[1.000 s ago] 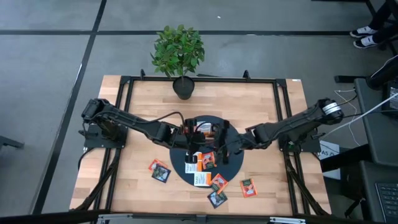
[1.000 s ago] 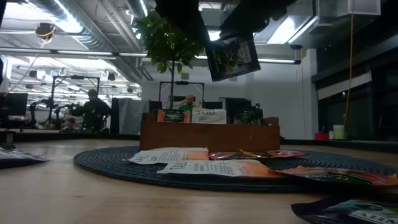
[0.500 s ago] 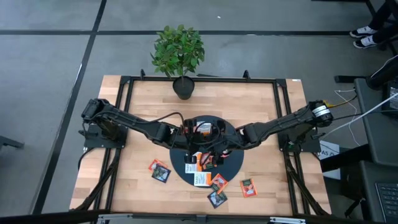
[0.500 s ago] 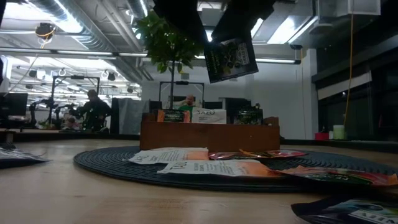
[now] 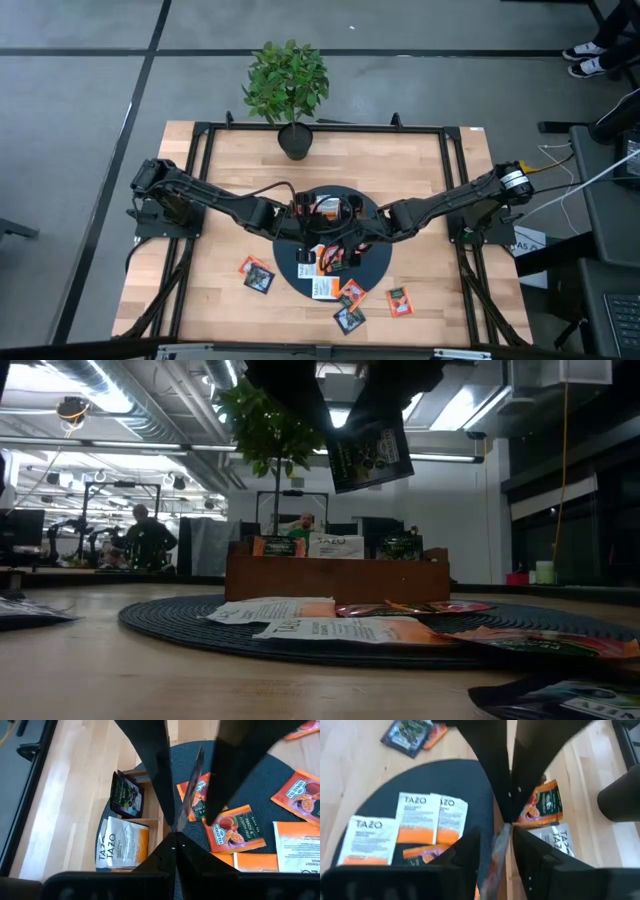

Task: Pick & Place Tea
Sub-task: Put the violet tea bag into the right side of the wooden organizer

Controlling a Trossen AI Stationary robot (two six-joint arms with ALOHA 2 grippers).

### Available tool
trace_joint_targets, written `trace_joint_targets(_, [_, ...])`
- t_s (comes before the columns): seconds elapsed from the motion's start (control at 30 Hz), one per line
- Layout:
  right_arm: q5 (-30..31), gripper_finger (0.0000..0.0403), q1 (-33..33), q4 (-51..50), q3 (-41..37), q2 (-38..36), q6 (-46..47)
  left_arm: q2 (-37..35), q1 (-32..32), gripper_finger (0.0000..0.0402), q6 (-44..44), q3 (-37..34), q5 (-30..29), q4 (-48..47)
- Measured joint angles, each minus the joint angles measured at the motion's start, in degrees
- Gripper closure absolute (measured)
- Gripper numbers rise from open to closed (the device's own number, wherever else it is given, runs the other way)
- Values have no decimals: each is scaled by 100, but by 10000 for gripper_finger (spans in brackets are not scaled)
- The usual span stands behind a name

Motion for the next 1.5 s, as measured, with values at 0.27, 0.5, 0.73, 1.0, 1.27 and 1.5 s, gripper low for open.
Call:
trace_joint_targets(0.27, [21,348,-11,-119,-2,22,15,-2,-71,399,91,17,209,179])
trace_joint_targets(0.5, [-35,374,-4,-111,-4,22,0,-2,-72,399,77,17,460,184])
trace_joint_targets(0.73, [-312,396,-4,-107,-4,12,7,-2,-127,396,253,11,505,259])
trace_joint_targets(1.0, [-329,399,0,-105,-6,5,0,-25,-235,359,451,11,441,311])
trace_joint_targets(1.27, [-322,401,0,-120,-13,-95,-5,-307,-402,309,650,11,298,304])
trace_joint_targets(1.5, [-279,401,0,-191,-13,-263,-7,-748,-574,301,702,11,319,125])
